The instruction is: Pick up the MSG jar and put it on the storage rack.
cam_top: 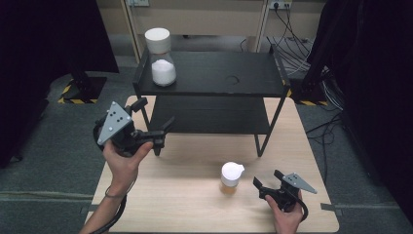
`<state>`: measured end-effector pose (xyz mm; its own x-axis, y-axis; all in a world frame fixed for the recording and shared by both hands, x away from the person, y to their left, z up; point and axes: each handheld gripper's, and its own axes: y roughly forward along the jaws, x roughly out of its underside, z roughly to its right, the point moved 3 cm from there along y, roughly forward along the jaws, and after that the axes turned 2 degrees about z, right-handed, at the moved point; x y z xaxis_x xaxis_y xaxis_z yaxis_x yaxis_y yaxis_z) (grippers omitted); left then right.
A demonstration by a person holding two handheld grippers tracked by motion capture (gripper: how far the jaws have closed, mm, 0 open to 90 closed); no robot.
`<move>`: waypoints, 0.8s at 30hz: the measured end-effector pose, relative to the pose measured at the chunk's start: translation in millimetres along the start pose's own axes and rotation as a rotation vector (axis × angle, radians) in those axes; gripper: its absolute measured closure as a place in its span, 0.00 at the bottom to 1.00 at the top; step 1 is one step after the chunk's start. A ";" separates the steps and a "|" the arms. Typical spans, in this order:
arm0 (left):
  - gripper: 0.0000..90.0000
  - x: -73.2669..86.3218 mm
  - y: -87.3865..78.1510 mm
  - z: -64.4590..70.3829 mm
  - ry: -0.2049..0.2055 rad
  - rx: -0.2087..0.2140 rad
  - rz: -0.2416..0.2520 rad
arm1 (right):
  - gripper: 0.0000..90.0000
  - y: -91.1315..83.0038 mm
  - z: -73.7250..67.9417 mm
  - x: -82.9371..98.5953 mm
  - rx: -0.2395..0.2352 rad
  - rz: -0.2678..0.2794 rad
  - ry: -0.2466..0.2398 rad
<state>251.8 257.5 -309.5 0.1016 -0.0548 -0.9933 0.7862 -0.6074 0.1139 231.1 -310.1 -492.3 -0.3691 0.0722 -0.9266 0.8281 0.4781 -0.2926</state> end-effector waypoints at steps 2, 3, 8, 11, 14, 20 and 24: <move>0.00 8.0 -3.0 1.1 -0.012 0.003 -0.003 | 0.01 0.0 -0.2 0.0 0.000 0.000 -0.002; 0.00 11.9 -4.3 1.6 -0.016 0.005 -0.007 | 0.01 0.0 -0.2 0.0 0.000 0.000 -0.001; 0.00 31.5 -10.8 3.3 -0.043 0.008 -0.028 | 0.01 0.0 0.0 0.0 0.000 0.000 0.000; 0.00 44.0 -14.3 3.0 -0.068 0.004 -0.035 | 0.01 -0.1 -0.3 0.2 0.001 0.001 0.000; 0.00 58.0 -16.7 3.3 -0.089 0.003 -0.054 | 0.01 -0.1 -0.2 0.3 0.001 0.002 0.001; 0.00 87.5 -19.0 3.4 -0.157 0.002 -0.089 | 0.01 0.0 -0.6 0.2 0.001 0.001 -0.003; 0.00 97.3 -18.3 5.8 -0.150 -0.012 -0.106 | 0.01 0.0 -0.7 0.2 0.002 0.001 -0.002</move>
<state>243.8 258.7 -408.3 -0.0732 -0.1089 -0.9914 0.7951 -0.6065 0.0079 230.8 -309.5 -492.3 -0.3669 0.0707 -0.9276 0.8295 0.4763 -0.2918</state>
